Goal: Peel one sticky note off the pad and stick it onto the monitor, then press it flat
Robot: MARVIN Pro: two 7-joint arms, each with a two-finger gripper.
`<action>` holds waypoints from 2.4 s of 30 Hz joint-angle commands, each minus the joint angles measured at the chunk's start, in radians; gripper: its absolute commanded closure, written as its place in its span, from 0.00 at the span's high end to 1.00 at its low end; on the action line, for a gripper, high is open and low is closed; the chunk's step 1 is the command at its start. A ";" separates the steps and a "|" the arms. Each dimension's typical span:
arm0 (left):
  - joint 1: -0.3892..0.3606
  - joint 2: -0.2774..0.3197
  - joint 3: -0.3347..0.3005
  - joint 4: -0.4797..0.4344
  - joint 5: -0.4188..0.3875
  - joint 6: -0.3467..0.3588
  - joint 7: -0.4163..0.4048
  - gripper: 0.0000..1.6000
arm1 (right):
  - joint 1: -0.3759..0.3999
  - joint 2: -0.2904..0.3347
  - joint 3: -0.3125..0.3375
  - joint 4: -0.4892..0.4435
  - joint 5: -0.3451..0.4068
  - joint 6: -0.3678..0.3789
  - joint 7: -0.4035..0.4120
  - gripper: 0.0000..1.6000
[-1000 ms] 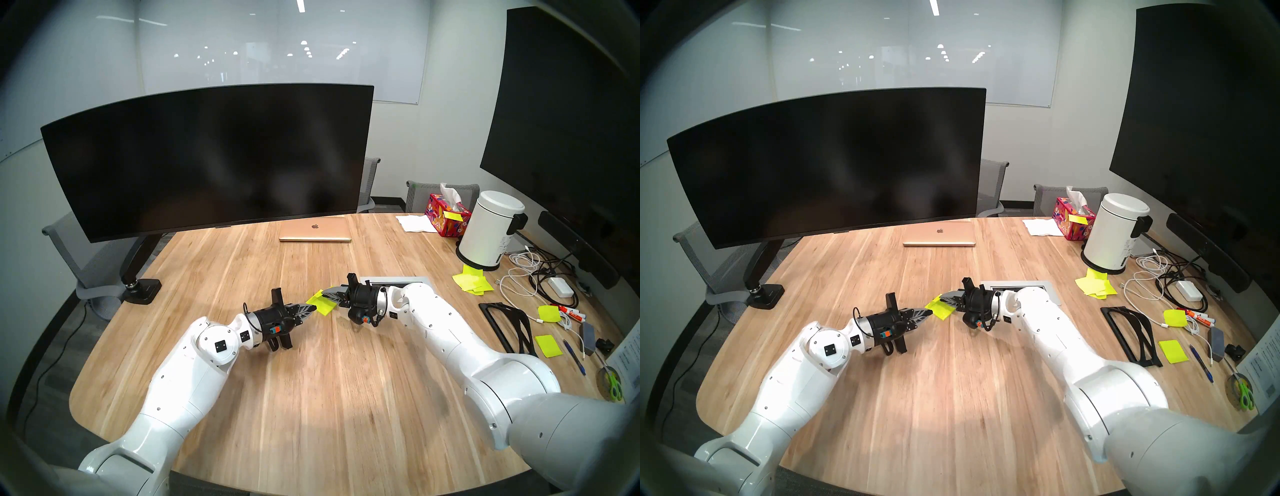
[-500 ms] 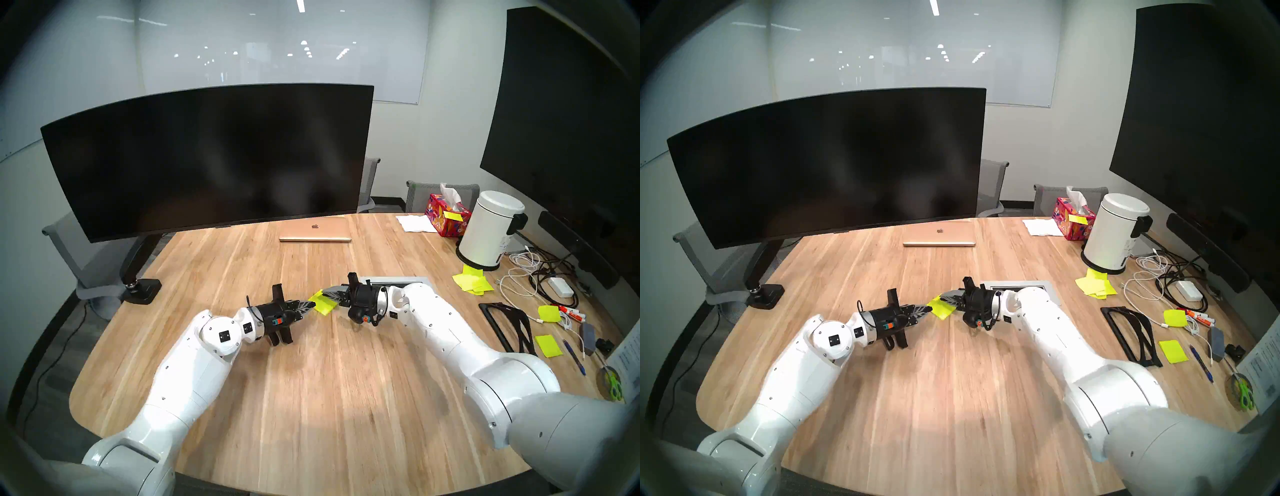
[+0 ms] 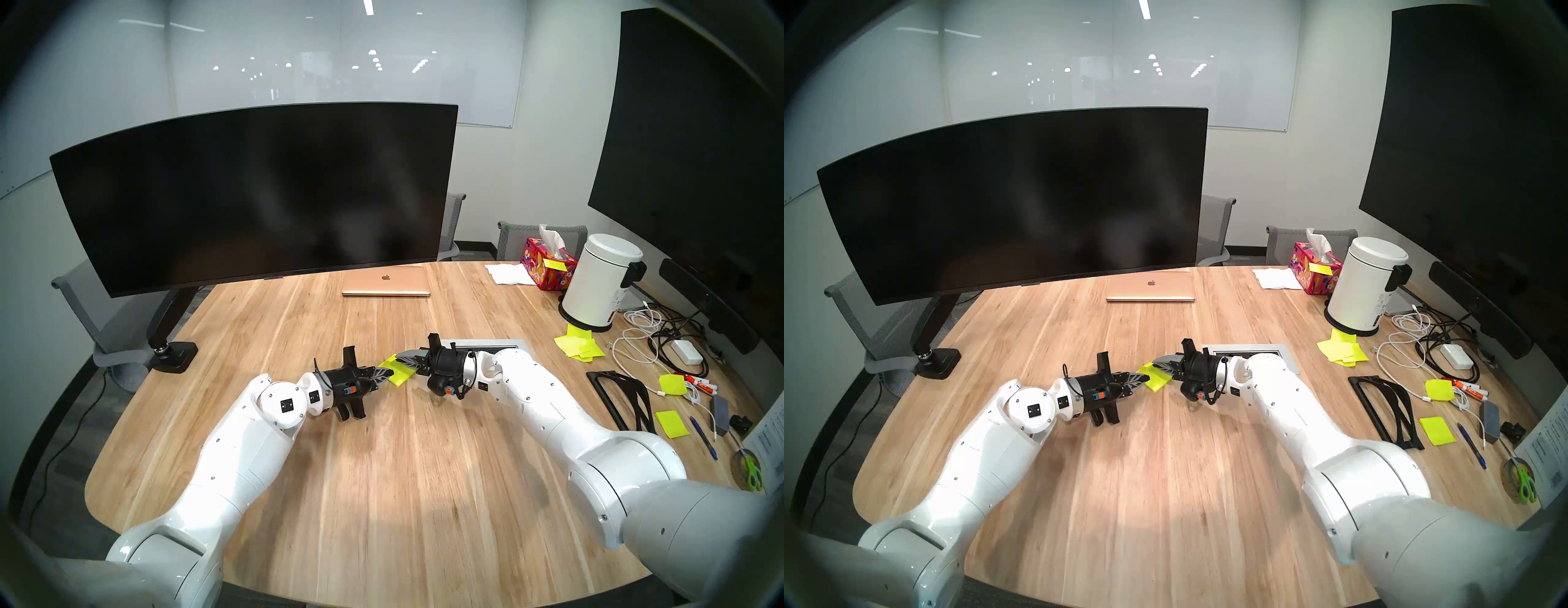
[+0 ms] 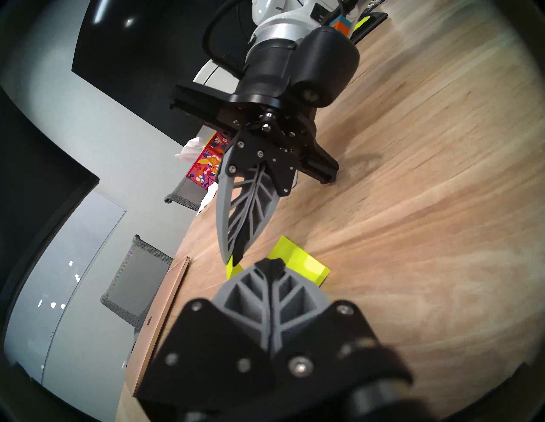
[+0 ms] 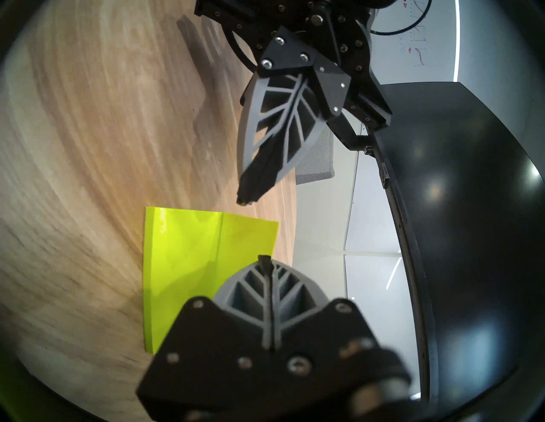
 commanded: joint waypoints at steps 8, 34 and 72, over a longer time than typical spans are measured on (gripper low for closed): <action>-0.061 -0.029 -0.005 0.034 0.010 0.029 0.009 0.00 | 0.037 -0.008 -0.008 0.016 0.013 0.001 -0.032 0.00; -0.148 -0.032 0.076 0.155 0.118 0.045 -0.037 0.00 | 0.082 -0.024 -0.031 0.096 0.034 0.001 -0.079 0.00; -0.195 0.034 0.153 0.226 0.163 -0.003 -0.141 0.00 | 0.106 -0.012 -0.050 0.095 0.095 0.001 -0.202 0.00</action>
